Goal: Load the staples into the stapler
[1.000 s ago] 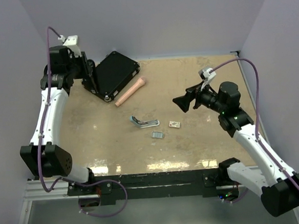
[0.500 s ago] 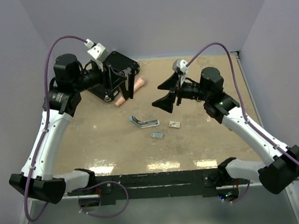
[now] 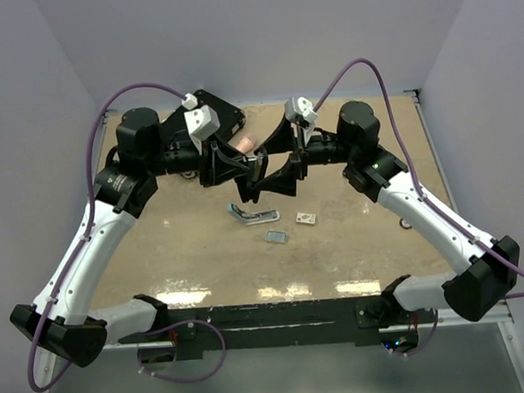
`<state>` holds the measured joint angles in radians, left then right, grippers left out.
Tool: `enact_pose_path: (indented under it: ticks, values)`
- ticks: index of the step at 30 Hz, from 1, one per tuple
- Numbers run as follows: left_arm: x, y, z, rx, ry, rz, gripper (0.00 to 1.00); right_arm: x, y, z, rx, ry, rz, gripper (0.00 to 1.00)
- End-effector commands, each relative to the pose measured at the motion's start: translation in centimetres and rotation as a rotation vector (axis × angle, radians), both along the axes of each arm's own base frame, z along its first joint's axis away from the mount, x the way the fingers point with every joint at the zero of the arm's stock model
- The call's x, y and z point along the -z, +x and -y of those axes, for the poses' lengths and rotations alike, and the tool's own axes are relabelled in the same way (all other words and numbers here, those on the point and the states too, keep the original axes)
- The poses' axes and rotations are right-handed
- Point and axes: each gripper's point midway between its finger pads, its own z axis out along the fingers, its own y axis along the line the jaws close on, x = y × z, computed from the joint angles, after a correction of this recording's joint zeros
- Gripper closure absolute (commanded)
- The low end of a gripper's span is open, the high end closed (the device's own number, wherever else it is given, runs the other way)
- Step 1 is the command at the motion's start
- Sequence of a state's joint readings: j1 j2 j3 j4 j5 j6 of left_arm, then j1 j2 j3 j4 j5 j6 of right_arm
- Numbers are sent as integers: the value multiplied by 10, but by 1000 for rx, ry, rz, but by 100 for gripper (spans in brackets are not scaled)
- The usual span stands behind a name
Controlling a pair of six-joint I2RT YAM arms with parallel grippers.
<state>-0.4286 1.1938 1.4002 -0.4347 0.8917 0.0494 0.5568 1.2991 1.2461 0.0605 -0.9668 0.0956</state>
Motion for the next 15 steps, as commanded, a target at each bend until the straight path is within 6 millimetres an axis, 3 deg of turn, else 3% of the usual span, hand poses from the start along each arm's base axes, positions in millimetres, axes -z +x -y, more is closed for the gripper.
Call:
enact_pose_path:
  ticks: [1,5,6,10,13,14,15]
  values:
    - [-29,-18,3,92,-54,155,100,-22,-15,-4,-105,23,60,11]
    - [-27,-21,3,114,-47,163,100,-19,-18,-4,-138,6,54,27]
    - [-26,-20,3,113,-45,162,100,-19,-18,-4,-141,6,59,36]
    - [-23,-20,4,121,-36,164,100,-14,-18,-5,-155,-10,34,55]
    - [-22,-19,4,126,-27,178,100,-15,-18,-5,-154,-11,36,76]
    - [-22,-20,2,121,-23,181,100,-15,-19,-4,-156,-14,39,91]
    - [-21,-19,1,111,-17,185,100,-14,-18,-4,-150,-17,40,98]
